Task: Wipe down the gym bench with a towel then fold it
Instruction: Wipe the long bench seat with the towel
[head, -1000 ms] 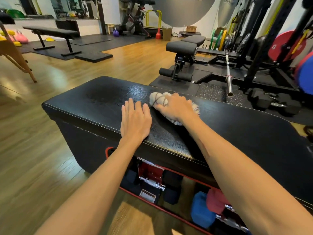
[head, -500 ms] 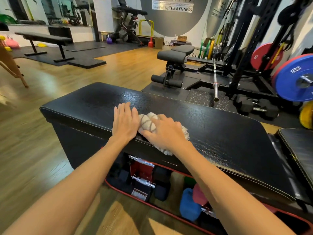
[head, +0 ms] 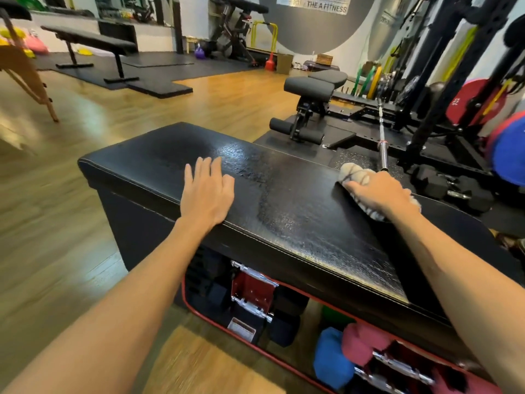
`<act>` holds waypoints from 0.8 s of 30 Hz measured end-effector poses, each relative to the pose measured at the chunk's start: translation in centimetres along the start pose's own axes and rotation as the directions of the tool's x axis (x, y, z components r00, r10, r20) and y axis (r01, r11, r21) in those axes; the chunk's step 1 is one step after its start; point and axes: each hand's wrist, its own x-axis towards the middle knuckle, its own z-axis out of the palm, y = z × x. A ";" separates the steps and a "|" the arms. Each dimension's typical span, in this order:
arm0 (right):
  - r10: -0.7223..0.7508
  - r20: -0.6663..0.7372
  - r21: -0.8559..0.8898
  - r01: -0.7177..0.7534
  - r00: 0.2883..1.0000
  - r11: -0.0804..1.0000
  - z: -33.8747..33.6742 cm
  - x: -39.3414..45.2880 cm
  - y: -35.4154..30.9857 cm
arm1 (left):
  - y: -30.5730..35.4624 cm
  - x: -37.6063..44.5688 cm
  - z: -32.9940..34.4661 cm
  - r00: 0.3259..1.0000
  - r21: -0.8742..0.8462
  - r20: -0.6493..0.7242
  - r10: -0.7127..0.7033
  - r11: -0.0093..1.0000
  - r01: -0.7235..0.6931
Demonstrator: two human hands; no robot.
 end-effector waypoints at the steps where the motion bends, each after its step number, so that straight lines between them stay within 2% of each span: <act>1: -0.002 0.006 0.002 0.002 1.000 1.000 0.1 0.7 -0.9 | 0.1 0.0 0.0 1.000 0.006 -0.007 0.000 1.000 0.000; 7: -0.100 0.082 0.030 0.098 0.992 0.995 2.5 5.7 -7.7 | 0.3 0.1 0.1 1.000 -0.023 -0.025 -0.013 1.000 0.012; 10: -0.174 0.066 0.048 0.171 0.982 0.984 3.3 5.2 -12.0 | 0.3 0.1 0.3 1.000 -0.035 -0.027 -0.012 0.999 0.011; 11: -0.197 0.061 0.041 0.195 0.978 0.980 3.4 4.5 -13.3 | 0.4 0.0 0.2 1.000 -0.022 -0.017 0.008 1.000 -0.008; 13: -0.258 0.052 0.018 0.257 0.965 0.966 3.6 3.1 -15.7 | 0.6 -0.2 -0.1 0.999 -0.105 -0.036 -0.035 0.994 0.032; 17: -0.381 0.064 0.094 0.374 0.923 0.923 3.6 -0.5 -18.5 | 1.0 -0.4 -0.6 0.996 -0.175 -0.059 -0.065 0.983 0.054; 20: -0.506 0.104 0.109 0.496 0.856 0.861 3.8 -4.2 -19.4 | 0.8 -0.6 -0.8 0.994 -0.209 -0.076 -0.079 0.976 0.062; 22: -0.562 0.082 0.082 0.556 0.823 0.827 3.8 -6.8 -19.3 | 0.7 -1.0 -1.0 0.996 -0.190 -0.075 -0.050 0.981 0.035; 24: -0.595 0.040 0.066 0.593 0.802 0.803 3.8 -9.0 -18.7 | 0.8 -1.3 -1.5 0.997 -0.253 -0.039 -0.063 0.966 0.051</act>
